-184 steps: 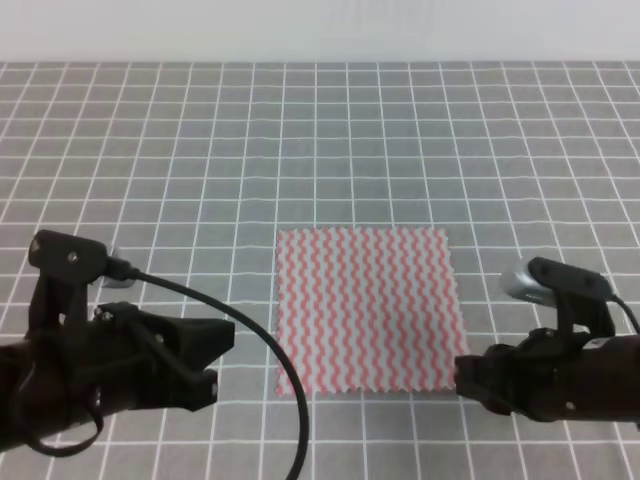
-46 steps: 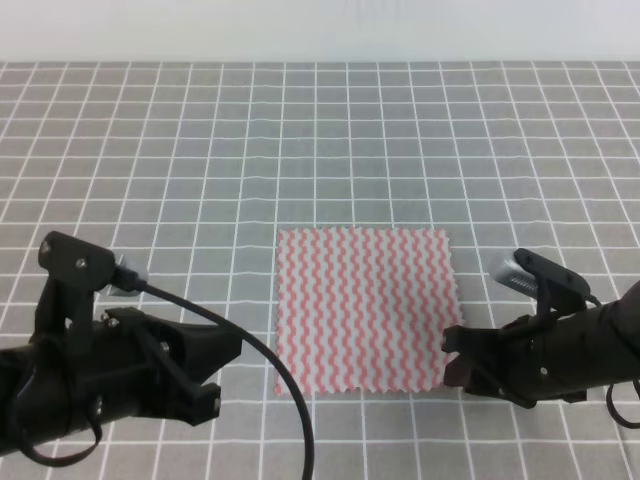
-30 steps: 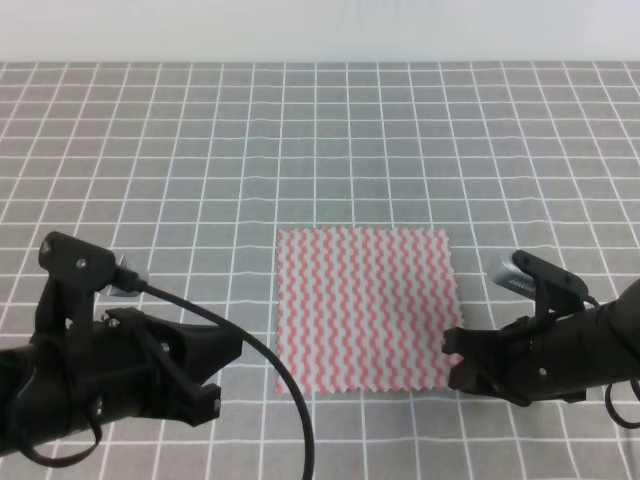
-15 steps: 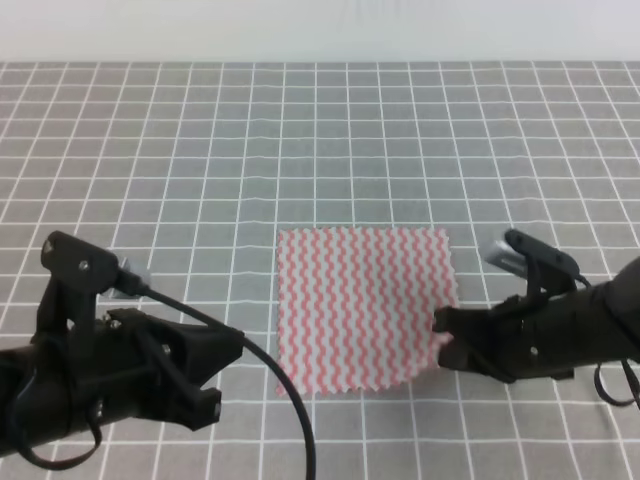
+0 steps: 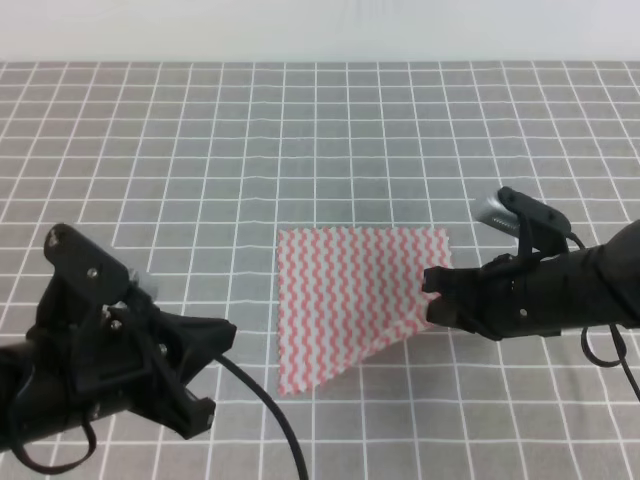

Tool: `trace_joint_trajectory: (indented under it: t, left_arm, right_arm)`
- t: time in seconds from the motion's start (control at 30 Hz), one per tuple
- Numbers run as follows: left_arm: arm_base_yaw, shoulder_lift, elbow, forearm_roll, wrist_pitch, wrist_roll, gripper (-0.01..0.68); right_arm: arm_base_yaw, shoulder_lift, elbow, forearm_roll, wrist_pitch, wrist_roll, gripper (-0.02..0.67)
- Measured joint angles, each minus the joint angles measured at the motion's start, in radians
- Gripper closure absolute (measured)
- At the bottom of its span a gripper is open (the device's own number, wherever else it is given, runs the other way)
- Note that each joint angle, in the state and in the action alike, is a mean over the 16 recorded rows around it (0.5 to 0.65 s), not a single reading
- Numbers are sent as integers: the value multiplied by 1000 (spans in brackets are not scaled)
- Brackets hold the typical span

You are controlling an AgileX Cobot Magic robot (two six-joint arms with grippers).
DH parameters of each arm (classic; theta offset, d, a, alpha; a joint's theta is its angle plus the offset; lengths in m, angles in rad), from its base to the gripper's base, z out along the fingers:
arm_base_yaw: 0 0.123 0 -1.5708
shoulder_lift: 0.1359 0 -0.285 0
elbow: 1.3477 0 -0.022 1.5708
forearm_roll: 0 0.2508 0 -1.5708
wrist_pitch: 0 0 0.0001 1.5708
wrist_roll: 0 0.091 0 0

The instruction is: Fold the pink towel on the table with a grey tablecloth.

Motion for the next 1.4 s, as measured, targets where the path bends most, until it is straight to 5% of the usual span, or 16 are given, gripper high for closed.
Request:
trace_joint_trajectory:
  t: [0.5,1.4]
  left_arm:
    - [0,2,0,-18,15,128,662]
    - [-75,363,-121,-152,53,759,368]
  right_arm:
    - [0,0,-14,1,-32,-10,663]
    - [0,14,-54,5,-66,-33,663]
